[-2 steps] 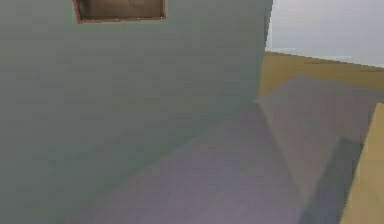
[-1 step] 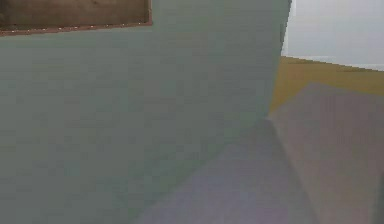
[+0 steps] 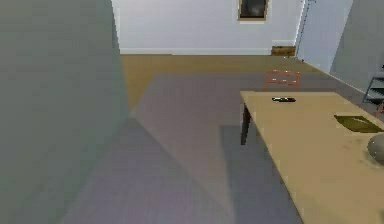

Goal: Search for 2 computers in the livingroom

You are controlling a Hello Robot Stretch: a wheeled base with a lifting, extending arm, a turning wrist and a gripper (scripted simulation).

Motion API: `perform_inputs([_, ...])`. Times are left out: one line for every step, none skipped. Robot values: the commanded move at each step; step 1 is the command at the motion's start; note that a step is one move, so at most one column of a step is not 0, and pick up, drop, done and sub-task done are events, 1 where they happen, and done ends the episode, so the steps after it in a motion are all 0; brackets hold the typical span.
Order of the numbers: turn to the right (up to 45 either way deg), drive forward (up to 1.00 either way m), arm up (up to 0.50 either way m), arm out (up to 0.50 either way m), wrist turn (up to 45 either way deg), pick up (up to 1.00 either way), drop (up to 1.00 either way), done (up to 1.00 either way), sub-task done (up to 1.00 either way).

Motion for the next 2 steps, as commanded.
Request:
perform_inputs([0.0, 1.0, 0.0, 0.0, 0.0, 0.0, 0.0, 0.0, 0.0])
perform_inputs([0.0, 1.0, 0.0, 0.0, 0.0, 0.0, 0.0, 0.0, 0.0])
